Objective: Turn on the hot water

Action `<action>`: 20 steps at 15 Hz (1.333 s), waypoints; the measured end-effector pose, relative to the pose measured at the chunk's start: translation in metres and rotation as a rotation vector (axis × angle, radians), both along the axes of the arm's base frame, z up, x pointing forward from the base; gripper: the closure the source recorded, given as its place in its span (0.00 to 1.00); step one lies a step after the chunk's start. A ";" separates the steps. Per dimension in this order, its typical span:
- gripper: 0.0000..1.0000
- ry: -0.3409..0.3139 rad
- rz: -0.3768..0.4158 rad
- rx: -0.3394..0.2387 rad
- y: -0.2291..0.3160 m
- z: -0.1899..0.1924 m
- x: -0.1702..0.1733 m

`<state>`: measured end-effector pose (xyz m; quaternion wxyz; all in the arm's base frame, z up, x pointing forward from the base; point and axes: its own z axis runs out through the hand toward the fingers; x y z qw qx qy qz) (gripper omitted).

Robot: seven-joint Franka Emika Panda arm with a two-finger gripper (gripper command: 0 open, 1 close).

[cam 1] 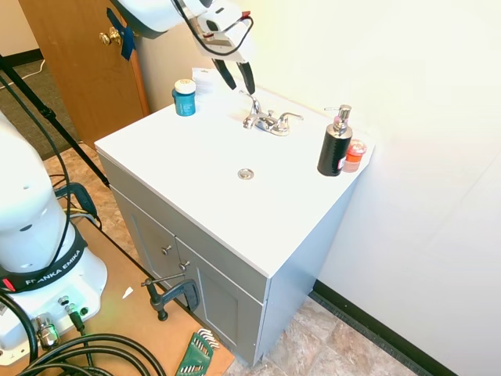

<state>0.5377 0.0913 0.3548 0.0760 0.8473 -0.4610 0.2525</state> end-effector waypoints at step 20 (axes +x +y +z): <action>0.00 -0.010 -0.040 -0.104 -0.015 -0.086 0.022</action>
